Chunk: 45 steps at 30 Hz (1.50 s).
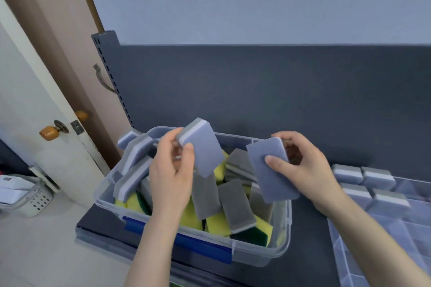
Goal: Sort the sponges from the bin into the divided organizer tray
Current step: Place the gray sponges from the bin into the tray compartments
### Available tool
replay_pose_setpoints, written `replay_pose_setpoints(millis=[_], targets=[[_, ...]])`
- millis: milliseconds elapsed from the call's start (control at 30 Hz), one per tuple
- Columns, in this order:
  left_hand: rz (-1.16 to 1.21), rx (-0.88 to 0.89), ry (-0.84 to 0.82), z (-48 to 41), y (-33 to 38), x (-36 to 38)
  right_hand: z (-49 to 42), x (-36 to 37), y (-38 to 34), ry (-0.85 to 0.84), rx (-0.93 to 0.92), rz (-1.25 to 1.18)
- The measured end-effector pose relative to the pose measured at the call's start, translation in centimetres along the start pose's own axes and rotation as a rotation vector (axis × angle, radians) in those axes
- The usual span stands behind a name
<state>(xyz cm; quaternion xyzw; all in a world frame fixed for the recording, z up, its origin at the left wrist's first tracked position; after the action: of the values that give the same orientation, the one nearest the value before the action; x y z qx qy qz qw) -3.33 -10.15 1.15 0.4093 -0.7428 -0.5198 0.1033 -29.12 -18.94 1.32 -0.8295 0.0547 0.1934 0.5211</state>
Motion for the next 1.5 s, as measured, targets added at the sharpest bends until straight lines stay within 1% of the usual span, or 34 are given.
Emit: replay_pose_setpoints(millis=[67,133,267,467,700,867,933,1167,1367,1500], targets=[[0.013,0.031,-0.017,-0.1,1.3,0.8,0.7,-1.2,1.0,0.079,0.070,-0.133],[0.015,0.054,-0.043,-0.1,2.3,1.9,1.4,-2.5,1.7,0.140,0.102,-0.193],[0.007,0.099,-0.102,0.7,4.4,5.1,2.5,-5.5,2.8,0.231,0.129,-0.216],[0.012,0.120,-0.239,2.9,6.8,10.8,4.5,-10.7,4.4,0.323,0.149,-0.156],[0.109,0.087,-0.385,5.8,8.7,15.9,6.9,-16.9,5.6,0.375,0.160,-0.009],[0.235,0.050,-0.421,8.8,10.0,18.6,9.1,-20.6,6.9,0.419,0.165,0.035],[0.247,0.040,-0.420,9.9,10.3,19.5,9.9,-21.6,7.7,0.422,0.177,0.046],[0.260,-0.046,-0.440,13.3,8.4,22.3,12.1,-22.9,11.4,0.398,0.248,0.097],[0.206,-0.069,-0.550,15.7,6.7,24.1,13.8,-22.9,14.2,0.391,0.318,0.054],[0.148,-0.072,-0.563,16.7,5.9,24.5,14.7,-22.6,15.6,0.394,0.341,0.016]])
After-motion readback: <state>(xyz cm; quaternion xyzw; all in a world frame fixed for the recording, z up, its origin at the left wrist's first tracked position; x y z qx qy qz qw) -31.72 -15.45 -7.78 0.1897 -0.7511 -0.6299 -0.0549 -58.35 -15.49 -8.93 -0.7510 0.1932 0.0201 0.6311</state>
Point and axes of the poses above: each hand's wrist, its own z-axis away from the middle knuckle, its own x-axis out of the palm, y = z × x, the point moved 9 cm from there along -z, towards the middle knuckle, and after that the axes turned 5 degrees about -x, right-handed, at the moved point
